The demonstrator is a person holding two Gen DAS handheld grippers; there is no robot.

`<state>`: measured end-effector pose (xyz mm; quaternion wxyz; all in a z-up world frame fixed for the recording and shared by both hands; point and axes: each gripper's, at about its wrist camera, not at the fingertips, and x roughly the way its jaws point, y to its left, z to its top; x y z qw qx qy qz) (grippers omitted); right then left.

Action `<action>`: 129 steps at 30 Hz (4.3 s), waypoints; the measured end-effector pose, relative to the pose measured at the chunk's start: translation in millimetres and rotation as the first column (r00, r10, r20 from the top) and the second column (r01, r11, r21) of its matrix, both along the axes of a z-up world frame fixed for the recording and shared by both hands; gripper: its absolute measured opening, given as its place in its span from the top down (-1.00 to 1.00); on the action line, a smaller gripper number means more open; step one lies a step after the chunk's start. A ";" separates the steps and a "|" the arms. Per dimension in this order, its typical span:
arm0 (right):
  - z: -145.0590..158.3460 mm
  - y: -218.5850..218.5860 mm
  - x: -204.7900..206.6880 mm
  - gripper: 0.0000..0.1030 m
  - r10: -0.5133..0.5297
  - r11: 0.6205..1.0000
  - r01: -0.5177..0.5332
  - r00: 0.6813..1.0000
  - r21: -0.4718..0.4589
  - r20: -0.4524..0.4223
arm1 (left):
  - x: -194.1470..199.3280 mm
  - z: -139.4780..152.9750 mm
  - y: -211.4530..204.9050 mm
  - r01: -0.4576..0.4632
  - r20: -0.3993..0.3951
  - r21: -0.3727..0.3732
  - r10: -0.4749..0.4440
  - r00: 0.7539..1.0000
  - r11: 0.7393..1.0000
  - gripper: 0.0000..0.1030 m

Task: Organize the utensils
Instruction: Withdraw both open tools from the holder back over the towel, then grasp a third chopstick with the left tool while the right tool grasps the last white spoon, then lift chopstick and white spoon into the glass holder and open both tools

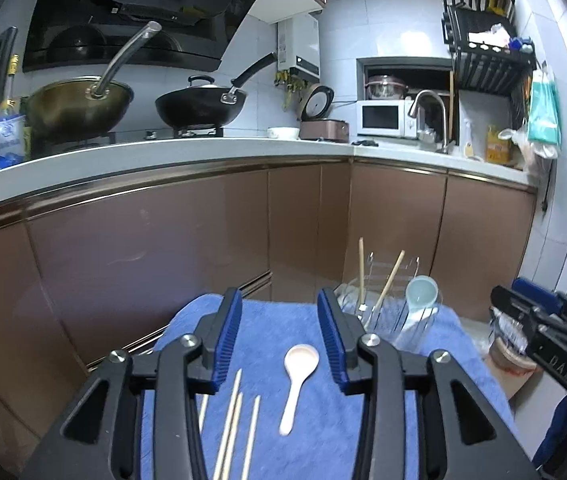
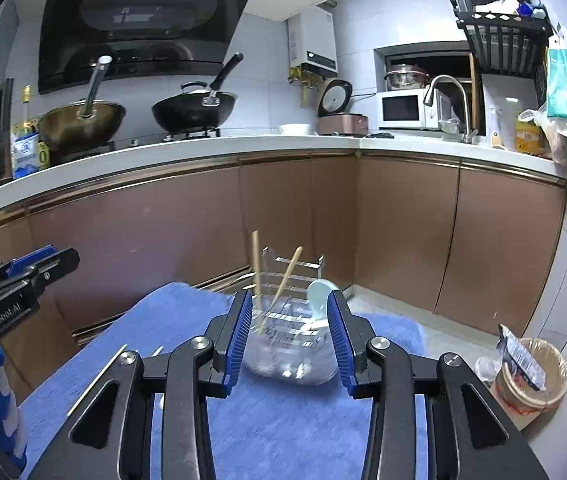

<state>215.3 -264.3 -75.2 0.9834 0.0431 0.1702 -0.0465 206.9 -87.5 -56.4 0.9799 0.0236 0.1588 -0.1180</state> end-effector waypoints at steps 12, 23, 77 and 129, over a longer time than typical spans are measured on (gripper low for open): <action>-5.1 26.0 -35.2 0.25 0.085 0.995 -0.082 0.995 0.057 -0.049 | -11.0 -11.9 68.3 -0.030 -0.163 -0.031 0.025 0.986 0.999 0.25; -26.0 38.2 -21.5 0.25 0.192 0.973 -0.171 0.972 0.155 -0.132 | 40.0 -63.1 113.0 0.068 -0.481 -0.113 -0.115 0.869 0.991 0.27; -158.3 82.8 211.9 0.82 0.248 0.966 -0.171 0.828 0.195 -0.503 | 248.4 -186.6 53.4 0.213 -0.776 -0.077 -0.193 0.600 0.974 0.91; 28.1 6.0 82.1 0.86 0.246 0.960 -0.261 0.959 -0.099 -0.143 | 164.7 35.4 -31.8 0.299 -0.296 -0.277 -0.377 0.877 0.913 0.91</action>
